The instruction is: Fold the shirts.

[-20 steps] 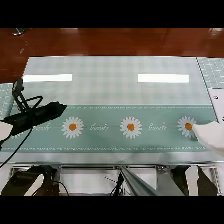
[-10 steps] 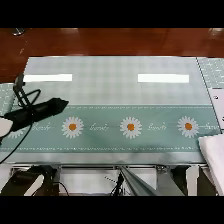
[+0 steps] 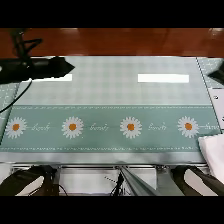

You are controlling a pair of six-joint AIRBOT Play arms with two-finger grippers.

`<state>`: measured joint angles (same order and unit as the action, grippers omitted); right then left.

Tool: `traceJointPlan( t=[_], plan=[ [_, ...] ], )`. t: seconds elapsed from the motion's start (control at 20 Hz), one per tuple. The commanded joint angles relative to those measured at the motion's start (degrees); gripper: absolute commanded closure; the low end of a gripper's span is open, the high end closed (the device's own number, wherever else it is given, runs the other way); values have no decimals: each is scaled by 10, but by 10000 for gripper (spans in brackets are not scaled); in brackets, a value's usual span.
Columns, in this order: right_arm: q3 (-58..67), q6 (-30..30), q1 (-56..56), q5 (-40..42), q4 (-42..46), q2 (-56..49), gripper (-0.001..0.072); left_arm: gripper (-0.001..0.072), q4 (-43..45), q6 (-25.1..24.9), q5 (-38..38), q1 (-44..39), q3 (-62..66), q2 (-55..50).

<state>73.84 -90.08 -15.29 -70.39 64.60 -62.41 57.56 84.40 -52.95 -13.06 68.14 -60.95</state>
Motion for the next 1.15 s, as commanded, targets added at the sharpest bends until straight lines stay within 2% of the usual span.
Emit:
traceJointPlan(
  t=[0.0,0.05,0.1,0.15,0.3,1.1],
  plan=[
    [15,-24,241,76,189,-91,693,680,151,32,0,-78,33,-69],
    [15,-45,263,51,233,-121,693,680,208,90,-8,-80,12,-83],
    [15,-57,272,29,253,-151,692,679,236,119,-23,-76,-3,-94],
    [15,-67,273,16,254,-173,692,679,241,126,-38,-68,-12,-104],
    [15,-88,271,12,256,-195,692,679,239,126,-56,-58,-13,-108],
    [15,-87,271,14,259,-194,691,679,239,126,-56,-59,-13,-109]
  ],
)
